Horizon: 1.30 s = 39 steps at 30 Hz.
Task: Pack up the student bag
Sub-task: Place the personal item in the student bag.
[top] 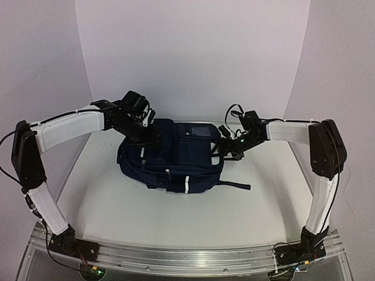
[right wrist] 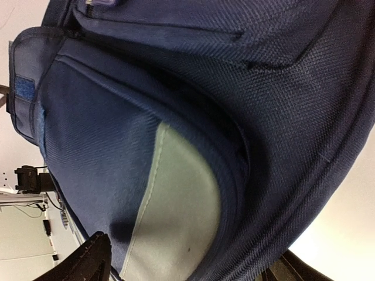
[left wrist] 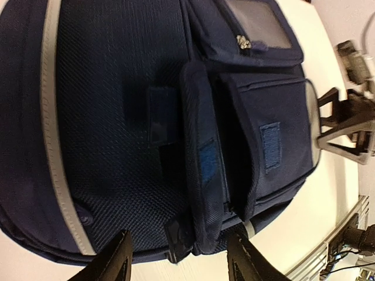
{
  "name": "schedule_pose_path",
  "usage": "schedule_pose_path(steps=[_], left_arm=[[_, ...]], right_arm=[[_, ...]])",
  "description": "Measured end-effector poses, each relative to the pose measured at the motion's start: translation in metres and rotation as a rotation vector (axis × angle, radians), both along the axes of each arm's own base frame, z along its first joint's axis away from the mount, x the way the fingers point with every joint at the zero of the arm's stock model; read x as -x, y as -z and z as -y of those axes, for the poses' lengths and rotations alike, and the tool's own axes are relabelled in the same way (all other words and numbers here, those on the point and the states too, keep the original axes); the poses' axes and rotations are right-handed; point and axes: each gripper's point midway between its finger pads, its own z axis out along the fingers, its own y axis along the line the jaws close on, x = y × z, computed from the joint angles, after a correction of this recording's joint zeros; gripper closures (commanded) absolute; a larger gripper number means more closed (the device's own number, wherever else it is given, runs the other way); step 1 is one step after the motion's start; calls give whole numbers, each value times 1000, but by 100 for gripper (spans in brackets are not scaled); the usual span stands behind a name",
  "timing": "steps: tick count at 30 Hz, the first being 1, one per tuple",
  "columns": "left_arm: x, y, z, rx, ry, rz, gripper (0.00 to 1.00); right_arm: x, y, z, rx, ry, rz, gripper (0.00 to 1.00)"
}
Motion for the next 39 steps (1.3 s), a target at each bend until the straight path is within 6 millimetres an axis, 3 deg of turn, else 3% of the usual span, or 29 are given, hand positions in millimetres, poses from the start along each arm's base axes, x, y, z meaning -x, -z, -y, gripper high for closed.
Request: schedule_pose_path(steps=[5, 9, 13, 25, 39], left_arm=[[-2, 12, 11, 25, 26, -30, 70], [-3, 6, 23, 84, 50, -27, 89], [-6, -2, 31, 130, 63, -11, 98], [-1, -7, 49, 213, 121, -28, 100], [2, 21, 89, 229, 209, -81, 100]], right_arm=[[0, -22, 3, -4, 11, 47, 24], [1, -24, 2, -15, 16, 33, 25], [1, -26, 0, -25, 19, 25, 26], [7, -33, -11, -46, 3, 5, 27], [14, -33, -21, -49, -14, -10, 27]])
